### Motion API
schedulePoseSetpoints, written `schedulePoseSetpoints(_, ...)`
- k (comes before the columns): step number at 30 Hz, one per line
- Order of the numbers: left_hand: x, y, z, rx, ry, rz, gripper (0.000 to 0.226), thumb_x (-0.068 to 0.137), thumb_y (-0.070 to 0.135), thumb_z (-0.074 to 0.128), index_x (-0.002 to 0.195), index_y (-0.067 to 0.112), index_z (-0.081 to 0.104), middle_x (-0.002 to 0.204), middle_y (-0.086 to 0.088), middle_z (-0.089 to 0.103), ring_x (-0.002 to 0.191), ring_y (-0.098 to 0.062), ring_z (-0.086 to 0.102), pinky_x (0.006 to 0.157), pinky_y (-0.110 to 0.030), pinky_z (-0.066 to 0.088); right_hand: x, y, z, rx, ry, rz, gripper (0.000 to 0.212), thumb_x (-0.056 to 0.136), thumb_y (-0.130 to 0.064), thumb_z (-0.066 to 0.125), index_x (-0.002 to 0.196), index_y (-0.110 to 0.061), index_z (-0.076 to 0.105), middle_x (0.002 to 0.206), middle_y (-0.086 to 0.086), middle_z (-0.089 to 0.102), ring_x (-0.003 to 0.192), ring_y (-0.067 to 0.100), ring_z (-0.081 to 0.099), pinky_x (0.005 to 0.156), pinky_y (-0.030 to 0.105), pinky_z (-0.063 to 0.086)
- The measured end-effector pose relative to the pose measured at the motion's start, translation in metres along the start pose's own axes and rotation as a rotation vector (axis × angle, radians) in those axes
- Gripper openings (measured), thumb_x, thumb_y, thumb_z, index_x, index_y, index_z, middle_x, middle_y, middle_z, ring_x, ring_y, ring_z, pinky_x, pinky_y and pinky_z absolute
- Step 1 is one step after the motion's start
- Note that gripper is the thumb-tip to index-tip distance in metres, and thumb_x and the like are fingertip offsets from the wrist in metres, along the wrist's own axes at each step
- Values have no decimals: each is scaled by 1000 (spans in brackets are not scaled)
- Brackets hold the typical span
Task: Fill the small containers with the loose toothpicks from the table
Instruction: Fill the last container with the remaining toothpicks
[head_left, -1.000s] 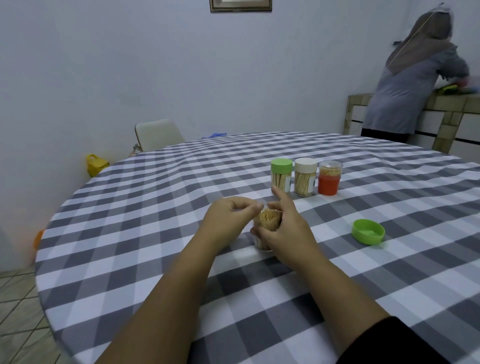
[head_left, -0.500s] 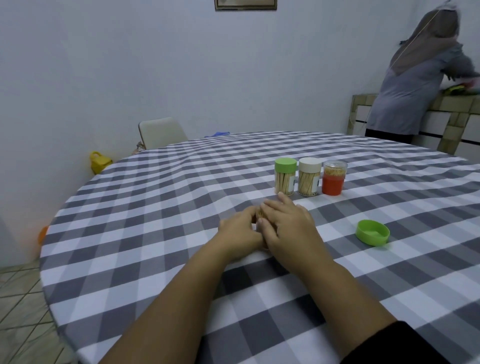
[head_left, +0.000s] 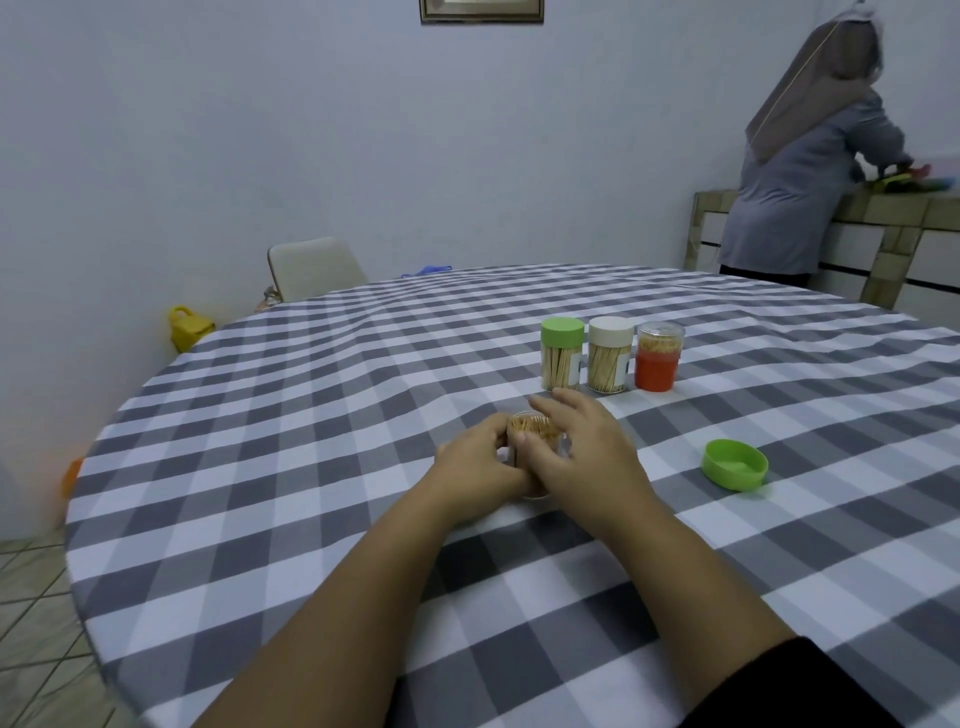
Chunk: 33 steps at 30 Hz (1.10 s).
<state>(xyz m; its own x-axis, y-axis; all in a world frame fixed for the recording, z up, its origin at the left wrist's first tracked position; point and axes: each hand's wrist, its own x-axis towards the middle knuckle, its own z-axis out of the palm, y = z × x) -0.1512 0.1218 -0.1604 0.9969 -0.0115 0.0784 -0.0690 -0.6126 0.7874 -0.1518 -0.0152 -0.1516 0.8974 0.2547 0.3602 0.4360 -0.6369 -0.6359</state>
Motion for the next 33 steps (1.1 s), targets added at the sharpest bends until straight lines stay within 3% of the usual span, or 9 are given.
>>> schedulePoseSetpoints(2, 1, -1, 0, -21, 7, 26, 50, 69, 34, 74, 110, 45, 47, 112, 16, 57, 117, -14, 49, 98, -36, 44, 1, 1, 0, -14, -91, -10, 41, 97, -40, 44, 138, -41, 42, 153, -8, 26, 141, 13, 17, 115, 45, 20)
schedulePoseSetpoints(5, 1, -3, -1, -73, 13, 42, 48, 76, 20, 73, 115, 34, 51, 112, 13, 58, 108, -8, 54, 80, -19, 46, 2, 3, 0, 34, -66, -34, 32, 95, -34, 49, 124, -42, 57, 151, -11, 31, 140, 11, 20, 114, 46, 22)
schedulePoseSetpoints(8, -1, -1, 0, -106, 10, 38, 47, 77, 13, 71, 118, 29, 53, 109, 8, 62, 100, -7, 58, 79, -23, 53, 2, 5, 0, 60, 27, -49, 32, 91, -31, 57, 122, -39, 60, 149, -11, 34, 138, 10, 24, 113, 47, 26)
schedulePoseSetpoints(12, -2, 0, -1, -110, 11, 42, 45, 80, 10, 68, 120, 25, 53, 108, 7, 62, 97, -4, 58, 70, -14, 49, -1, 3, 2, -55, -10, -139, 33, 94, -34, 53, 125, -45, 55, 151, -10, 29, 140, 10, 18, 115, 40, 16)
schedulePoseSetpoints(15, -1, 0, -1, -116, 13, 34, 47, 79, 11, 67, 122, 25, 53, 108, 8, 62, 98, -6, 58, 79, -20, 50, -1, 5, 0, -219, 12, -124, 36, 95, -44, 46, 131, -44, 50, 152, -9, 28, 140, 11, 16, 112, 37, 14)
schedulePoseSetpoints(19, -1, 1, 0, -124, -8, 27, 51, 79, 11, 68, 125, 23, 51, 111, 3, 62, 102, -12, 59, 88, -31, 53, 1, 6, 0, -178, 35, -65, 47, 93, -48, 48, 138, -38, 42, 151, -9, 29, 139, 11, 19, 111, 37, 17)
schedulePoseSetpoints(23, -1, 1, 0, -116, -23, 50, 53, 79, 11, 68, 126, 26, 50, 114, 3, 61, 103, -13, 58, 86, -28, 53, 1, 7, 0, -156, -17, -34, 46, 93, -47, 47, 139, -39, 41, 151, -9, 30, 139, 11, 20, 111, 39, 17)
schedulePoseSetpoints(29, -1, 3, 2, -116, -28, 55, 49, 81, 13, 68, 123, 30, 47, 106, 10, 59, 92, -4, 57, 71, -14, 47, 3, 7, 0, 6, -77, -7, 48, 93, -42, 53, 140, -38, 41, 150, -8, 33, 136, 14, 29, 112, 43, 28)
schedulePoseSetpoints(33, -4, 5, 9, -141, -6, 31, 55, 80, 20, 73, 129, 27, 49, 114, 9, 60, 99, -6, 58, 81, -20, 51, -1, 7, -6, 297, -54, 103, 57, 92, -46, 51, 144, -35, 32, 150, -5, 33, 130, 12, 36, 101, 32, 34)
